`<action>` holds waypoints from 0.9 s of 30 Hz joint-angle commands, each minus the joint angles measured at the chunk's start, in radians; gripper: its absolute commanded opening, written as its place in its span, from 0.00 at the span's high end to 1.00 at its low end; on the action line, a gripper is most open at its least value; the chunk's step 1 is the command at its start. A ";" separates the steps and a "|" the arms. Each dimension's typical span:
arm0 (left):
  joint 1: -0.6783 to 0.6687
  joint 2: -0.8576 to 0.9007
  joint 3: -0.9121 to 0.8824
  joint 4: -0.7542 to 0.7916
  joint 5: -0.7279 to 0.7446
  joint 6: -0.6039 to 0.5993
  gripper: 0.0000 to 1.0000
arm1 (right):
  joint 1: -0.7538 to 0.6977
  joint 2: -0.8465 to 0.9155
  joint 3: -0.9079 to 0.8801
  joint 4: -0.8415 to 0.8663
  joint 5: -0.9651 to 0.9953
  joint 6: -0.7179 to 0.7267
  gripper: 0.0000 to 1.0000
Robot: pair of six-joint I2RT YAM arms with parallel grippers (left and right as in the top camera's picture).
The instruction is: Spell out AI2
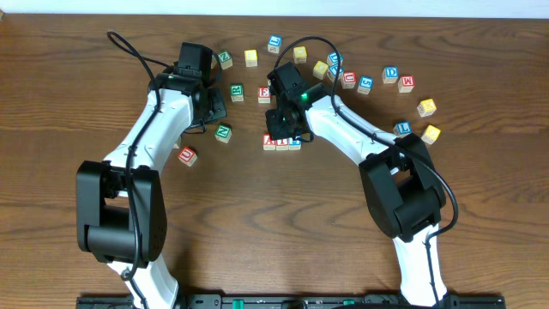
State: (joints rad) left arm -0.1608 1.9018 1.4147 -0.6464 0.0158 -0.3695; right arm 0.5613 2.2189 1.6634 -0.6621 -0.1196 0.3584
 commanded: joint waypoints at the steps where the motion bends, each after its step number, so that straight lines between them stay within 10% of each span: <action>1: -0.001 -0.013 -0.003 -0.003 -0.017 -0.009 0.92 | 0.003 0.013 0.017 -0.004 0.001 0.016 0.99; 27: 0.049 -0.166 0.052 -0.026 -0.039 0.045 0.92 | -0.134 -0.203 0.163 -0.152 0.009 -0.075 0.98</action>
State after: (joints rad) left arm -0.1383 1.8450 1.4220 -0.6655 -0.0063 -0.3389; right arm 0.4587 2.1334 1.7893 -0.7982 -0.1158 0.3172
